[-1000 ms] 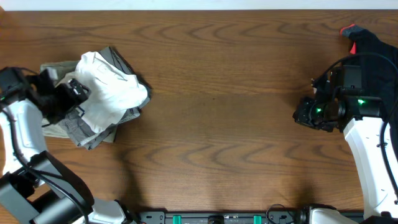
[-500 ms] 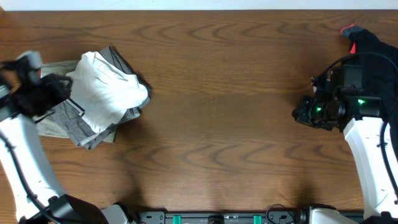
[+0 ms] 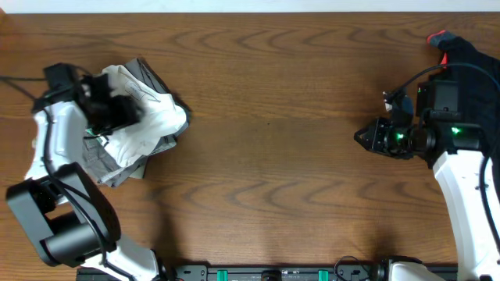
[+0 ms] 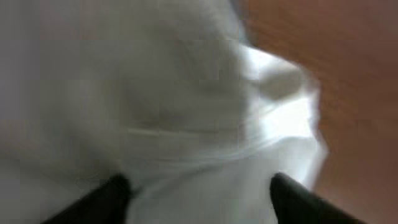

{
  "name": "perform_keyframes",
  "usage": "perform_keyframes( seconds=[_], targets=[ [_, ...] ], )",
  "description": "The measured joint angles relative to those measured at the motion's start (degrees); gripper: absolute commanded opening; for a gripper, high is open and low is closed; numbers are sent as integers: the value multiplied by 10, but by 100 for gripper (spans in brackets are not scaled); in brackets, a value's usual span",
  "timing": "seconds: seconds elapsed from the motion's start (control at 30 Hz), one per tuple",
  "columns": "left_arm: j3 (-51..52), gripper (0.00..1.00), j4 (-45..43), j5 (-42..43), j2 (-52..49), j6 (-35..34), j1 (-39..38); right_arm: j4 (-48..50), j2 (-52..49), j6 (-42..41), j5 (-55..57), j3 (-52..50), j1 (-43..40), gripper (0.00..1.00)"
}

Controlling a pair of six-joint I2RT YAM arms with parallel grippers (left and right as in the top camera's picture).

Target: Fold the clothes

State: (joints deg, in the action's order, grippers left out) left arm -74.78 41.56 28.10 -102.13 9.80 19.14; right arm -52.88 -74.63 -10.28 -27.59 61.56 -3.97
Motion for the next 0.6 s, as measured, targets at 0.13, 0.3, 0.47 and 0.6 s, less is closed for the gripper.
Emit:
perform_keyframes(
  seconds=[0.13,0.3,0.47,0.6],
  targets=[
    [-31,92,64,-14,42,14,-73,6,50,30,-5,22,0,39],
    [-104,92,146,-42,162,53,-175,41,136,75,-12,63,0,73],
    [-123,98,196,-82,285,76,-275,55,208,92,-16,72,0,99],
    [-123,98,241,-109,330,82,-316,47,244,99,-18,72,0,99]
  ],
)
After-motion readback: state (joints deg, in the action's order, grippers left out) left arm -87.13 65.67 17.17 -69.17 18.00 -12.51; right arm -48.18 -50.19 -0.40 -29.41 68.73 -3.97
